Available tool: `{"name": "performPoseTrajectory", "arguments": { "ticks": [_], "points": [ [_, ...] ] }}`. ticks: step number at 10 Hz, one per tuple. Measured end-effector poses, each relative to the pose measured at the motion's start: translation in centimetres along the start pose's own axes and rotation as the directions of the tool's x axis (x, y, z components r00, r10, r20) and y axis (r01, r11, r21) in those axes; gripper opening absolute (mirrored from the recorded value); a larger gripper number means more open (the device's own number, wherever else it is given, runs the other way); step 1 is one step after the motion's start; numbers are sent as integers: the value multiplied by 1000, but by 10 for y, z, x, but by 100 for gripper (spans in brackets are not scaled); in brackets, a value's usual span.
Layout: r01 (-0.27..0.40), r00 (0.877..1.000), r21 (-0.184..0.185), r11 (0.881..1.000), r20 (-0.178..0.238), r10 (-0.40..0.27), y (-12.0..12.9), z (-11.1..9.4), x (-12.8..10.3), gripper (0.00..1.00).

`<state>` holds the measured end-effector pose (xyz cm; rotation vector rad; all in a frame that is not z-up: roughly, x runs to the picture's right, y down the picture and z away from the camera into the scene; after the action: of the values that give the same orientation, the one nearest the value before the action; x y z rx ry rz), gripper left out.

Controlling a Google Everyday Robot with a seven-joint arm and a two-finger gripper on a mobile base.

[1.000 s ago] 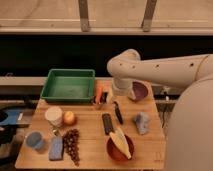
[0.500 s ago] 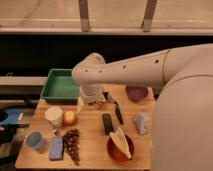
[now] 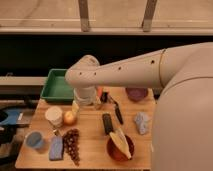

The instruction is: Place apple in plastic cup

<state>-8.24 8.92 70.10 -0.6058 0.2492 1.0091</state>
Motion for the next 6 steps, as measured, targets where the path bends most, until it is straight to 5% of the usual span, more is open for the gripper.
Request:
{"name": "performPoseTrajectory", "arguments": {
  "ticks": [2,6],
  "points": [
    [31,999,-4,1000,-8,-31,3,5,-2,80],
    [193,980,-39,981,-40,-194,61,34,-45,80]
  ]
}}
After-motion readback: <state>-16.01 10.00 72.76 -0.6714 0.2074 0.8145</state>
